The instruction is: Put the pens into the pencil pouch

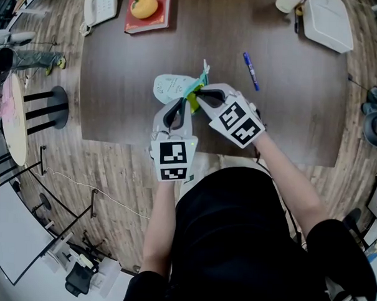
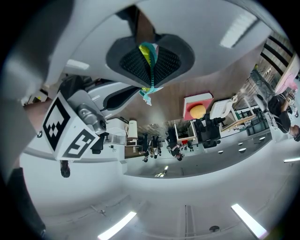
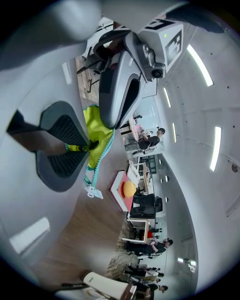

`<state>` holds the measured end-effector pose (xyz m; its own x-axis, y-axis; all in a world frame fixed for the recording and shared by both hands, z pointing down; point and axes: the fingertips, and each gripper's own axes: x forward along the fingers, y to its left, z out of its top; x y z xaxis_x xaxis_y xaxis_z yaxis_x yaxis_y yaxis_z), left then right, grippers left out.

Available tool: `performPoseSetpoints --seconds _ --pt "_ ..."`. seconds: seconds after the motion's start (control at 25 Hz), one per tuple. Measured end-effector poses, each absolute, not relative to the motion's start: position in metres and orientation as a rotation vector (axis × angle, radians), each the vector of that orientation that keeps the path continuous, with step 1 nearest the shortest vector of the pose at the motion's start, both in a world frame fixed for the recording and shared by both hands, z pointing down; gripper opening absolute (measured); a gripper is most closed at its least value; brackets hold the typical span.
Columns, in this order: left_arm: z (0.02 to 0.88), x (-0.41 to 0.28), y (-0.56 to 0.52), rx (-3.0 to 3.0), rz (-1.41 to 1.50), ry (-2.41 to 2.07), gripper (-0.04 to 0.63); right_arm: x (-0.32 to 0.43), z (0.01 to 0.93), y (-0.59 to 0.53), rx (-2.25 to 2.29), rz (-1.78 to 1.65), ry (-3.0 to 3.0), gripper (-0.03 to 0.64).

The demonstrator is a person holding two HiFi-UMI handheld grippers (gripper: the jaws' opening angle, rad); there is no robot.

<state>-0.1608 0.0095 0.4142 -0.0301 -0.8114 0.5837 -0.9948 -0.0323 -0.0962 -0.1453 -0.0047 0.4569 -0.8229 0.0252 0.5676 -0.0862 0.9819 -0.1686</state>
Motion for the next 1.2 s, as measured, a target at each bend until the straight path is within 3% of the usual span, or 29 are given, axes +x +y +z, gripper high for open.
performPoseSetpoints --seconds 1.2 --pt "0.415 -0.166 0.007 1.883 0.741 -1.921 0.017 -0.099 0.447 -0.038 0.283 0.311 -2.549 0.044"
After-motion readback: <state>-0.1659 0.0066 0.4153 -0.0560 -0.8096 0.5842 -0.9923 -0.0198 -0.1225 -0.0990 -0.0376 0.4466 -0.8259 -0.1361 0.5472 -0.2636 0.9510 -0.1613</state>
